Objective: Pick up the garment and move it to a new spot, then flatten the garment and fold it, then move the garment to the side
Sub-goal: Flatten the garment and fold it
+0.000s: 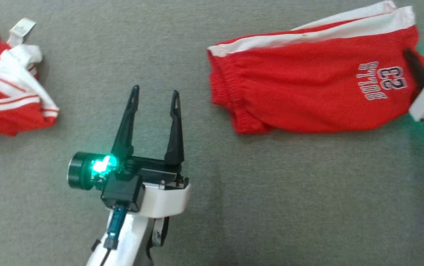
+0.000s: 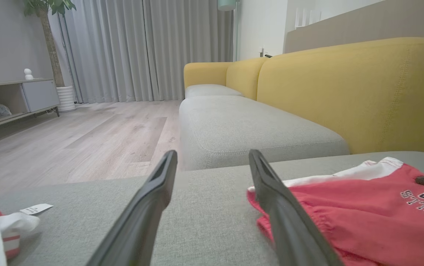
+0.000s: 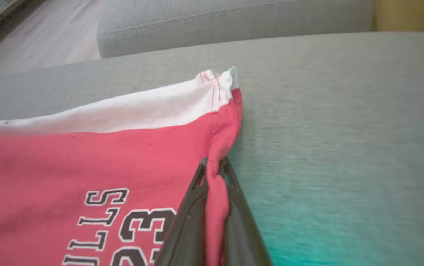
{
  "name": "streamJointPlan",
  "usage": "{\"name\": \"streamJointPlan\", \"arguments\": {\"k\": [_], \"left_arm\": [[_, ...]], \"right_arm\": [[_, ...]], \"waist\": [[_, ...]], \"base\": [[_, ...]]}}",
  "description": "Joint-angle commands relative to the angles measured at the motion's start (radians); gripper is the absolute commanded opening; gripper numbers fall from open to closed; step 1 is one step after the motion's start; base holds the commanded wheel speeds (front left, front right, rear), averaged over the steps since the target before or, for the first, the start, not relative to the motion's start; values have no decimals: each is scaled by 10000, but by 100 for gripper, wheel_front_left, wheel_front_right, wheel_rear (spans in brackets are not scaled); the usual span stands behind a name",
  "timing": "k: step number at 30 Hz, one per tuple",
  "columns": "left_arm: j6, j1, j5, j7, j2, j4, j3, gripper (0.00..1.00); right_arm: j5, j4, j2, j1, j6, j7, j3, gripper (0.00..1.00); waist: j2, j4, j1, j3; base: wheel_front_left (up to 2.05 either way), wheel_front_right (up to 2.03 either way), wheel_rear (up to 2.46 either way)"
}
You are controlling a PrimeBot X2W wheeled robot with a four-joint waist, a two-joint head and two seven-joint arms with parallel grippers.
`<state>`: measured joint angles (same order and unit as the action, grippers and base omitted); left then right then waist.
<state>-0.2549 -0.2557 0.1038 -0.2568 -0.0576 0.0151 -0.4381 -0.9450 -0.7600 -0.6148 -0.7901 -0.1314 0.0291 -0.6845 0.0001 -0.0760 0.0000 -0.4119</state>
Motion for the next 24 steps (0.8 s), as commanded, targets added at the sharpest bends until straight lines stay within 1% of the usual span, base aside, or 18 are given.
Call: {"name": "streamJointPlan", "arguments": {"k": [1, 8, 12, 16, 20, 23, 24], "left_arm": [[6, 50, -120, -48, -14, 386, 420, 100], [263, 85, -224, -49, -4, 301, 595, 100], [427, 59, -230, -49, 8, 159, 606, 100], [550, 63, -219, -49, 19, -26, 619, 100], [667, 108, -202, -49, 31, -206, 584, 100], [712, 190, -197, -49, 38, -277, 572, 100], [712, 272, -168, -49, 43, -298, 589, 100]], "right_arm": [[-76, 55, -537, 191, 7, -143, 20, 0], [172, 38, -1824, 1, 7, -161, 113, 0], [348, 326, -2169, -96, 7, -224, 178, 0], [644, 788, -2109, -204, 7, -355, 261, 0], [1155, 1537, -1765, -173, 7, -392, 526, 0], [1617, 2421, -1428, 154, 7, -356, 847, 0], [1905, 3220, -1099, 487, 7, -196, 1050, 0]], "waist": [[-1, 221, 0, 96], [-1, 841, 0, 135], [-1, 1069, 0, 130], [-1, 1190, 0, 257], [-1, 1130, 0, 477], [-1, 987, 0, 655], [-1, 890, 0, 743]], "base": [[0, 0, 0], [0, 0, 0], [0, 0, 0], [0, 0, 0], [0, 0, 0], [0, 0, 0], [0, 0, 0]]}}
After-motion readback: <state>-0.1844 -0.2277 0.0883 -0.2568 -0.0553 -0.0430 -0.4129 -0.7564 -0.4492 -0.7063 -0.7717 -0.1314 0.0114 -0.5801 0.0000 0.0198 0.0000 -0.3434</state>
